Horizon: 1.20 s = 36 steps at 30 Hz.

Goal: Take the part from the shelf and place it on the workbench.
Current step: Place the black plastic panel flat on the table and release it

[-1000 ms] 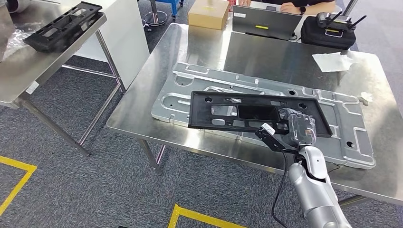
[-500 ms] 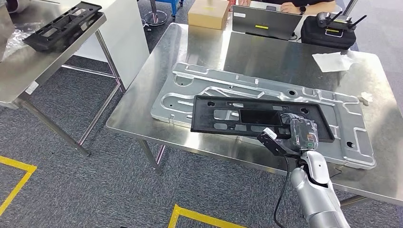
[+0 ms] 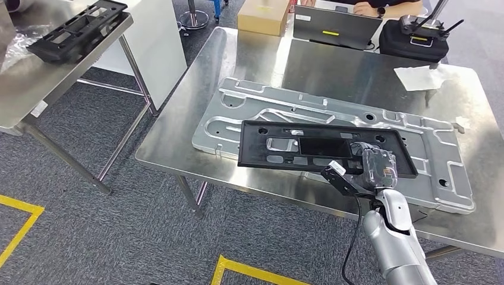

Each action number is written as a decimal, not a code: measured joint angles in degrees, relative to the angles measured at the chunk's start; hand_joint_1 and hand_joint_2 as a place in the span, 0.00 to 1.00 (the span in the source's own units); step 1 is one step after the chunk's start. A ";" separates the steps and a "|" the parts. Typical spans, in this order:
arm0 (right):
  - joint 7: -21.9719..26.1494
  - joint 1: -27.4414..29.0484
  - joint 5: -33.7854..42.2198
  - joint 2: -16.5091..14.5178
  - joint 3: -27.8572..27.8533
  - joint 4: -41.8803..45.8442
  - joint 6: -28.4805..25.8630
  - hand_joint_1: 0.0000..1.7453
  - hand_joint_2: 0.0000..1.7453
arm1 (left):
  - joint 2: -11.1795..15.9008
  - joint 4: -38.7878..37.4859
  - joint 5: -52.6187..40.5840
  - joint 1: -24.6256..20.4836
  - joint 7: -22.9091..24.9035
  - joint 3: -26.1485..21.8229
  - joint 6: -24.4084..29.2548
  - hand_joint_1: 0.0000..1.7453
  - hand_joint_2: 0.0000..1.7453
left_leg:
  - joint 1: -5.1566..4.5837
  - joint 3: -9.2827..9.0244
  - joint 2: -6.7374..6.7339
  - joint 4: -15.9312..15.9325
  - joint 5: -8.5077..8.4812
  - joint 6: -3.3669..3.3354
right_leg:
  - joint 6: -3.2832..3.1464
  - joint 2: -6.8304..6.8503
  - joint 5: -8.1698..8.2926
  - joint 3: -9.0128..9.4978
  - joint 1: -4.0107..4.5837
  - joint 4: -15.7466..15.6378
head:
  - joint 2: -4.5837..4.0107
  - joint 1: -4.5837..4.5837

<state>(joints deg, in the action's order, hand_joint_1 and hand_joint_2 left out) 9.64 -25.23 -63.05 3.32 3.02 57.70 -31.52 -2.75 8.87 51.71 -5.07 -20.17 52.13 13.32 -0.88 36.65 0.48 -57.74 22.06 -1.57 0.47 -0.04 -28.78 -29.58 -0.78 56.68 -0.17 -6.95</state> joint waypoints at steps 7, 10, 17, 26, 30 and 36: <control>0.69 0.14 2.21 0.00 -0.22 -0.17 0.13 1.00 1.00 | 0.00 0.00 0.64 0.01 -0.03 0.02 0.10 0.00 1.00 | 0.02 -0.10 -0.02 0.00 -0.07 -0.01 | 0.42 0.00 0.07 0.02 0.03 0.00 | 0.00 0.00; 1.44 0.27 3.55 0.00 -0.48 -0.55 0.09 1.00 1.00 | 0.00 0.00 0.78 0.01 -0.11 0.02 0.11 0.00 1.00 | 0.04 -0.15 -0.02 0.01 -0.10 0.02 | 0.43 0.00 0.07 0.02 0.05 0.07 | 0.00 0.00; 2.52 1.03 5.75 -0.02 -1.36 -0.86 0.20 1.00 1.00 | 0.00 0.00 0.72 -0.06 -0.74 0.24 -0.07 0.00 1.00 | 0.13 -0.20 -0.03 0.03 -0.09 0.06 | 0.41 0.00 0.04 0.05 0.14 0.10 | -0.01 0.00; 2.09 1.43 3.99 -0.05 -1.75 -0.82 0.41 1.00 1.00 | 0.00 0.00 1.09 -0.07 -1.05 0.66 0.33 0.00 1.00 | 0.16 -0.25 -0.03 0.05 -0.10 0.09 | 0.40 0.01 0.04 0.12 0.17 0.10 | 0.00 0.00; 1.44 1.40 3.17 -0.08 -1.77 -0.96 0.84 1.00 1.00 | 0.00 0.00 1.32 -0.08 -1.05 0.71 0.42 0.00 1.00 | 0.16 -0.26 -0.03 0.04 -0.10 0.09 | 0.40 0.01 0.04 0.14 0.16 0.10 | -0.01 0.00; 0.96 1.36 2.04 -0.19 -1.77 -1.47 1.32 1.00 1.00 | 0.00 0.00 1.57 -0.10 -0.97 0.78 -0.03 0.00 1.00 | 0.16 -0.28 -0.03 0.05 -0.10 0.09 | 0.40 0.01 0.04 0.16 0.17 0.10 | 0.00 0.00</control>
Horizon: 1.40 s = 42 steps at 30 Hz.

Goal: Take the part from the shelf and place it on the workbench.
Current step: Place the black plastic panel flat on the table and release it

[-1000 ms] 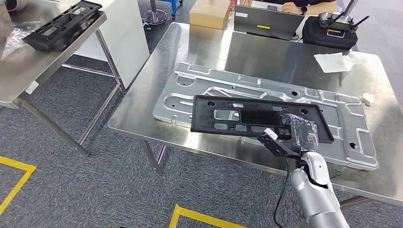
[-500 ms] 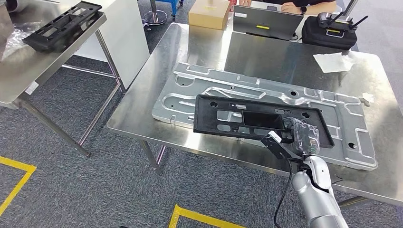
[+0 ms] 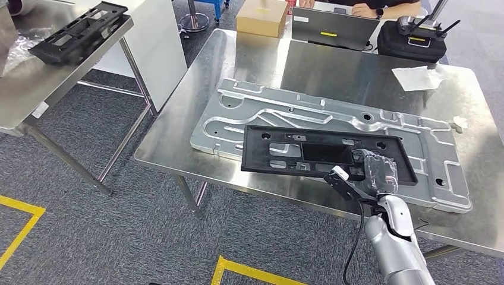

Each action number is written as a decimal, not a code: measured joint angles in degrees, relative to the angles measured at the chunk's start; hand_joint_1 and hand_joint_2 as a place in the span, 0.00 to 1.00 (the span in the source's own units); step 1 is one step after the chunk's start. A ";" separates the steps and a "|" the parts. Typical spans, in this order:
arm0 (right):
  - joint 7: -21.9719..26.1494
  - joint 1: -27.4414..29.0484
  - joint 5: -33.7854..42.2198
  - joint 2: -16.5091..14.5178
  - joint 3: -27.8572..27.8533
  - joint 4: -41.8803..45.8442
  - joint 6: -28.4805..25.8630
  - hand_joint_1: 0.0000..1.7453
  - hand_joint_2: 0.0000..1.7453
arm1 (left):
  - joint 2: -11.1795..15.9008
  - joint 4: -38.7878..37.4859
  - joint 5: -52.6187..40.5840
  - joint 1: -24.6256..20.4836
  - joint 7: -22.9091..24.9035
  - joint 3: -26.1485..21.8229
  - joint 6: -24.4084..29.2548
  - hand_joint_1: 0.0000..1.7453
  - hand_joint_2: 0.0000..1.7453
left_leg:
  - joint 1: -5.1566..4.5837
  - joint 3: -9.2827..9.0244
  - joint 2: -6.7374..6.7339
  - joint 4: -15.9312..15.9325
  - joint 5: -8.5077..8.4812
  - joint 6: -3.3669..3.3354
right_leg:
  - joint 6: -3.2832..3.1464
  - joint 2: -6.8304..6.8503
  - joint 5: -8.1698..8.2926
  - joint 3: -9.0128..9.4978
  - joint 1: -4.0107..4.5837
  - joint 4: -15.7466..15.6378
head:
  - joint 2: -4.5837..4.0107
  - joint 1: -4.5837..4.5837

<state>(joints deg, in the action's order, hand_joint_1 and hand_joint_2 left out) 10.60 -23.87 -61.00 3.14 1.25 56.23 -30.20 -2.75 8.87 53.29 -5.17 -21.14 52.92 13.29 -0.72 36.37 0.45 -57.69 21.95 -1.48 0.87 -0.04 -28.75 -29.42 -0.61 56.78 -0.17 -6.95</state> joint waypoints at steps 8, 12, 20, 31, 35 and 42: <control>-0.11 0.01 -0.61 -0.12 0.01 -0.45 -0.16 1.00 1.00 | 0.00 0.00 0.01 0.03 -0.54 0.20 -0.68 0.00 1.00 | 0.00 -0.09 0.00 0.00 0.00 0.00 | 0.00 0.00 0.00 0.08 0.00 0.00 | 0.00 0.00; -0.13 0.26 -0.62 -0.12 0.00 -0.44 -0.44 1.00 1.00 | 0.00 0.00 0.01 0.07 -1.01 0.28 -1.02 0.00 1.00 | 0.00 -0.10 0.00 0.00 0.00 0.00 | 0.00 0.00 0.00 0.10 0.00 0.00 | -0.01 0.00; -0.15 0.58 -0.63 -0.12 -0.07 -0.33 -0.51 1.00 1.00 | 0.00 0.00 0.32 0.08 -0.64 0.28 -1.03 0.00 1.00 | 0.00 -0.11 0.00 0.00 0.00 0.00 | 0.00 0.00 0.00 0.10 0.00 0.00 | 0.00 0.00; -0.10 0.40 -0.87 -0.16 -0.04 -0.44 -0.57 1.00 1.00 | 0.02 0.00 0.16 0.08 1.11 0.75 -2.15 0.00 1.00 | -0.22 -0.27 0.01 -0.21 0.66 -0.64 | 0.71 0.00 -0.09 0.54 -0.22 0.08 | 0.00 0.00; -0.19 0.06 -0.98 -0.22 0.00 -0.62 -0.51 1.00 1.00 | 0.02 0.00 0.18 0.03 1.29 1.07 -2.11 0.00 1.00 | -0.17 -0.86 0.05 0.13 0.48 -0.25 | -1.39 0.10 -0.43 1.06 -0.12 -0.35 | 0.00 0.02; -0.41 -0.12 -1.49 -0.39 0.10 -0.93 -0.49 1.00 1.00 | 0.02 0.00 0.20 0.02 1.33 1.35 -1.99 0.00 1.00 | -0.23 -0.84 0.06 0.07 0.61 -0.42 | -0.56 0.11 -0.32 1.07 -0.16 -0.51 | 0.00 0.02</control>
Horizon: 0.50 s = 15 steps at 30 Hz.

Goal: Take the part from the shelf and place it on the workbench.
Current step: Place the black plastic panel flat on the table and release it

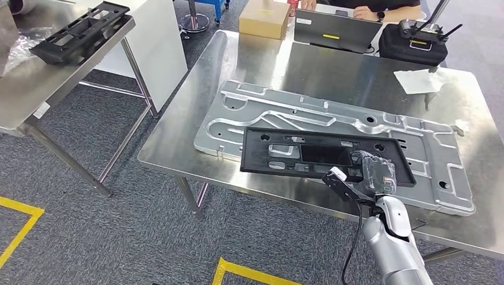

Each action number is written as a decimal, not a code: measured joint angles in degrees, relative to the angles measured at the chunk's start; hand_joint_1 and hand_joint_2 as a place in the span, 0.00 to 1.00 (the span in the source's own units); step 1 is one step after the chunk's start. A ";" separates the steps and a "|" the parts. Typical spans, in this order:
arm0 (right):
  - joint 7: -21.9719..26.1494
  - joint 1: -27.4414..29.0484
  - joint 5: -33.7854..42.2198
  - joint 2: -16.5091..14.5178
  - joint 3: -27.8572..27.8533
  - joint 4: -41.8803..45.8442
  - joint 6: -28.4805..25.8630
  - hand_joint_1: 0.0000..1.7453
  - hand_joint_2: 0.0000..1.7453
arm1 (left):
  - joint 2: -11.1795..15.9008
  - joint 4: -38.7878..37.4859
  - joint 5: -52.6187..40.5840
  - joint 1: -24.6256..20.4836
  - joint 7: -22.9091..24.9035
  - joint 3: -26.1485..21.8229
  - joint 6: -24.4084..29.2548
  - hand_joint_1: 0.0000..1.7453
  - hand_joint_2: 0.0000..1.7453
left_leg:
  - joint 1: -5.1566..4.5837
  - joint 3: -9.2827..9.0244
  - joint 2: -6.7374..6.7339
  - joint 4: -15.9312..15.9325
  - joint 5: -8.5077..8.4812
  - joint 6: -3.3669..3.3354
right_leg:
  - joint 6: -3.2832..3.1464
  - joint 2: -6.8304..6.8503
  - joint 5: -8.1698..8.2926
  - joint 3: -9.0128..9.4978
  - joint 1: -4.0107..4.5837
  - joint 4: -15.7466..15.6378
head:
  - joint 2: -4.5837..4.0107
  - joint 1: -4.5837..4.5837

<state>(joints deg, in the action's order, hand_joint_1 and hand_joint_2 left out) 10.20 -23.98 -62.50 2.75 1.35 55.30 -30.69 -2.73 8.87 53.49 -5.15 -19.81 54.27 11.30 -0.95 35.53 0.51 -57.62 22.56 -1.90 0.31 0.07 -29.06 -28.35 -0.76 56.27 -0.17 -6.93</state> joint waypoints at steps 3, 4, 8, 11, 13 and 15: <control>-0.52 0.01 -1.14 -0.02 0.13 0.13 -0.09 1.00 1.00 | 0.00 0.00 0.20 0.01 0.09 0.11 0.00 0.00 1.00 | 0.00 -0.01 0.00 -0.02 -0.02 0.00 | 0.48 0.00 0.07 -0.01 -0.01 -0.01 | 0.00 0.00; -0.64 0.04 -1.34 -0.02 0.18 0.34 -0.08 1.00 1.00 | 0.00 0.00 0.32 0.02 0.12 0.14 0.00 0.00 1.00 | 0.01 -0.01 -0.01 -0.02 -0.04 0.02 | 0.50 0.00 0.08 -0.02 0.00 0.00 | 0.00 0.00; -0.92 0.05 -1.54 -0.02 0.31 2.26 0.67 1.00 1.00 | 0.00 0.00 0.67 0.03 0.14 0.16 0.03 0.00 1.00 | 0.05 -0.02 -0.03 -0.01 -0.11 0.12 | 0.53 0.00 0.09 -0.07 0.04 0.04 | 0.00 0.00; -1.11 -0.08 -1.65 0.01 0.37 3.73 1.39 1.00 1.00 | -0.02 0.00 1.01 0.03 0.12 0.18 0.07 0.00 1.00 | 0.09 -0.02 -0.03 0.02 -0.13 0.17 | 0.53 0.00 0.09 -0.09 0.08 0.05 | 0.00 0.00; -1.13 -0.30 -1.65 0.07 0.39 4.27 1.51 1.00 1.00 | -0.02 0.00 1.11 0.04 0.00 0.18 0.15 0.00 1.00 | 0.11 -0.02 -0.03 0.05 -0.14 0.19 | 0.53 0.00 0.08 -0.10 0.10 0.06 | 0.00 0.00; -1.08 -0.53 -1.63 0.22 0.40 4.43 1.45 1.00 1.00 | -0.04 0.00 1.15 0.05 -0.20 0.18 0.24 0.00 1.00 | 0.14 -0.02 -0.03 0.06 -0.14 0.19 | 0.54 0.00 0.07 -0.10 0.12 0.07 | 0.00 0.00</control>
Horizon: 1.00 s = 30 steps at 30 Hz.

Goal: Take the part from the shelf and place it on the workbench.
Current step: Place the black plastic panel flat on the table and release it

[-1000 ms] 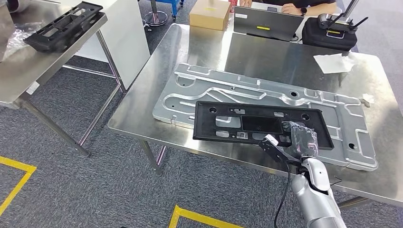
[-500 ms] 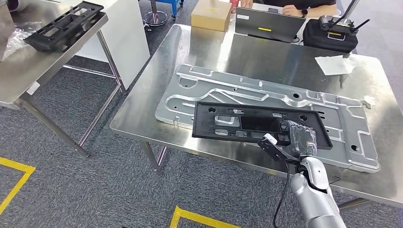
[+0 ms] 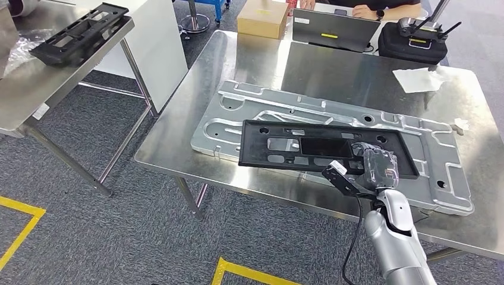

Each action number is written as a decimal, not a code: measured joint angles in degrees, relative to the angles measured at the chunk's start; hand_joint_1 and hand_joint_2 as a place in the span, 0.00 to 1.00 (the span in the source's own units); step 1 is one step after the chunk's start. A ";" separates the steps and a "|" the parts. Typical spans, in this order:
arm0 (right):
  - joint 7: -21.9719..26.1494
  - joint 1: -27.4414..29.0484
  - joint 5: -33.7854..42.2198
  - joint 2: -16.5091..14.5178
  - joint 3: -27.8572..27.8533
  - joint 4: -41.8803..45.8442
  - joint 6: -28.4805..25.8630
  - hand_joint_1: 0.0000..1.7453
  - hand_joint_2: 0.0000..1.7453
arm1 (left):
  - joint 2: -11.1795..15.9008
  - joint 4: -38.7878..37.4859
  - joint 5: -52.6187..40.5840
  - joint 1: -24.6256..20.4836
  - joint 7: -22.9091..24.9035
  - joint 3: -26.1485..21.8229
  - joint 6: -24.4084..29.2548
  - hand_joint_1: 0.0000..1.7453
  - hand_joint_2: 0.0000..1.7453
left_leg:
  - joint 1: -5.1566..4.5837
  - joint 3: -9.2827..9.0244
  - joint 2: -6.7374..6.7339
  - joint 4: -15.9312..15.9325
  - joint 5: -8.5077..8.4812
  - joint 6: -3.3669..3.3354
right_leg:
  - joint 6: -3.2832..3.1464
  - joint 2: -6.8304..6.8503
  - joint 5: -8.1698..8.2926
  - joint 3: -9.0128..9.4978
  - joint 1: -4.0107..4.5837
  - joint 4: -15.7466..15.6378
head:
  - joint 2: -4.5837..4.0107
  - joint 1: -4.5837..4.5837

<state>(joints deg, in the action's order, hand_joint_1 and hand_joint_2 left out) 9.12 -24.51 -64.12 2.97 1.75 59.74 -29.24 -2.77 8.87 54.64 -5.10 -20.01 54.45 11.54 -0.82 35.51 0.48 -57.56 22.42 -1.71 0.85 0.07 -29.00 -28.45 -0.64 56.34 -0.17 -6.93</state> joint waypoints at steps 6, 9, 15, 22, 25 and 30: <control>0.35 -0.45 0.26 0.44 0.19 -0.04 -0.38 1.00 1.00 | -0.14 0.00 0.17 0.02 -0.36 0.02 0.14 0.00 1.00 | 0.03 0.01 0.00 0.02 0.01 0.01 | -0.01 -0.01 -0.02 -0.02 0.03 0.01 | 0.00 0.00; 0.44 -0.57 0.48 0.58 0.40 -0.16 -0.38 1.00 1.00 | -0.16 0.00 0.28 0.02 -0.34 0.02 0.17 0.00 1.00 | 0.03 0.01 0.00 0.02 0.01 0.01 | -0.01 0.00 -0.03 -0.03 0.03 0.01 | 0.00 0.00; 1.10 -0.88 1.49 0.61 0.84 -1.24 -0.46 1.00 1.00 | -0.16 0.00 0.16 0.03 -0.58 0.17 -0.72 0.00 1.00 | -0.19 0.10 0.01 -0.24 0.31 -0.25 | 0.36 0.00 -0.11 0.02 -0.18 -0.10 | 0.00 0.00; 1.45 -1.32 2.07 0.63 1.23 -2.42 -0.70 1.00 1.00 | -0.19 0.00 0.19 0.03 -0.67 0.20 -0.67 0.00 1.00 | 0.13 -1.45 0.29 0.71 1.93 -1.73 | 1.38 -0.08 -1.26 -2.63 -0.47 5.62 | 0.00 0.02; 1.51 -1.52 2.25 0.66 1.38 -2.93 -0.79 1.00 1.00 | -0.20 0.00 0.21 0.11 -0.52 0.20 -0.56 0.00 1.00 | 0.16 -2.40 0.21 0.69 2.61 -1.77 | 1.73 -0.08 -4.89 -10.24 -0.61 16.31 | 0.00 0.03; 1.48 -1.54 2.35 0.67 1.68 -4.01 -0.81 1.00 1.00 | -0.25 0.00 0.43 0.38 -0.23 0.21 -0.45 0.00 1.00 | 0.38 -5.72 0.28 0.42 4.99 -0.53 | 1.45 0.09 3.36 -10.78 -0.80 7.39 | -0.01 0.03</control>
<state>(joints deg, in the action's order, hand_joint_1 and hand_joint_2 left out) 10.60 -26.05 -61.77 3.64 3.43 55.72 -30.05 -3.02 8.87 55.07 -4.73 -20.25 54.65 11.09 -0.44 29.78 0.76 -57.14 27.40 -2.23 2.30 0.17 -25.64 -39.23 -1.44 63.73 -0.19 -6.90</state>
